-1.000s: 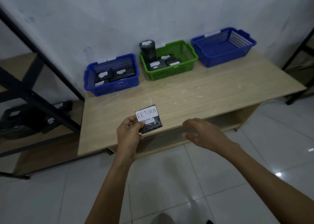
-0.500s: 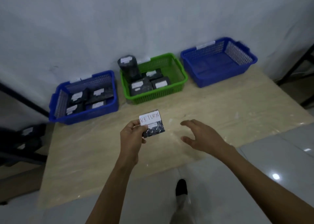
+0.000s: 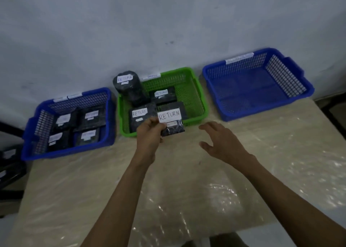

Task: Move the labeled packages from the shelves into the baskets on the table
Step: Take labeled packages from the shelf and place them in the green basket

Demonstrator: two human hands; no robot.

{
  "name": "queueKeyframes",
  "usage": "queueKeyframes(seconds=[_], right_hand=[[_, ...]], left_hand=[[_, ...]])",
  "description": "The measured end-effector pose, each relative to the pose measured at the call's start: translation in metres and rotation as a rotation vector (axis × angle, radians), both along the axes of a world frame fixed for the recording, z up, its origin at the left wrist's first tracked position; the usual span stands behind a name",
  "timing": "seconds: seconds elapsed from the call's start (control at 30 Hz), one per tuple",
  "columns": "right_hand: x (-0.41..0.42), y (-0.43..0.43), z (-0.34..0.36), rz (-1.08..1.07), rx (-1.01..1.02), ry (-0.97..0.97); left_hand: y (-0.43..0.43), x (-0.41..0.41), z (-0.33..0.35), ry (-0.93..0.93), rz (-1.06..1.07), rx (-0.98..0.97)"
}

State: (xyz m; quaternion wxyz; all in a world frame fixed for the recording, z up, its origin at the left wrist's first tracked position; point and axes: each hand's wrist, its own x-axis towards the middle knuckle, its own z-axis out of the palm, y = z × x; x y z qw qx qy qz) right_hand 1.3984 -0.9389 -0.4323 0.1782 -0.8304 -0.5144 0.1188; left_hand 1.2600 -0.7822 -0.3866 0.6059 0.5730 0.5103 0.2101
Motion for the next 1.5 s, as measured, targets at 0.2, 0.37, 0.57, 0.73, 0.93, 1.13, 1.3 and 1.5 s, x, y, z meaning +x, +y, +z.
queueKeyframes(seconds=[0.2, 0.37, 0.57, 0.73, 0.93, 1.13, 1.3, 1.5], right_hand=[[0.065, 0.046, -0.025, 0.041, 0.021, -0.049], [0.091, 0.081, -0.037, 0.041, -0.029, -0.054], [0.104, 0.102, -0.055, 0.053, -0.096, -0.138], [0.102, 0.1, -0.065, 0.052, -0.083, -0.186], [0.102, 0.1, -0.069, 0.045, -0.08, -0.193], [0.1, 0.101, -0.071, 0.024, -0.056, -0.215], [0.1, 0.101, -0.07, 0.013, -0.054, -0.214], [0.1, 0.1, -0.07, 0.01, -0.062, -0.229]], left_hand=[[0.04, 0.075, -0.02, 0.031, 0.004, 0.014], [0.075, 0.121, -0.048, 0.093, 0.034, 0.018], [0.114, 0.167, -0.084, 0.166, -0.008, -0.008], [0.135, 0.193, -0.113, 0.263, -0.053, 0.059], [0.139, 0.209, -0.129, 0.353, -0.162, 0.189], [0.128, 0.211, -0.135, 0.495, -0.229, 0.467], [0.124, 0.211, -0.135, 0.773, -0.291, 0.655], [0.121, 0.209, -0.14, 0.784, -0.331, 0.707]])
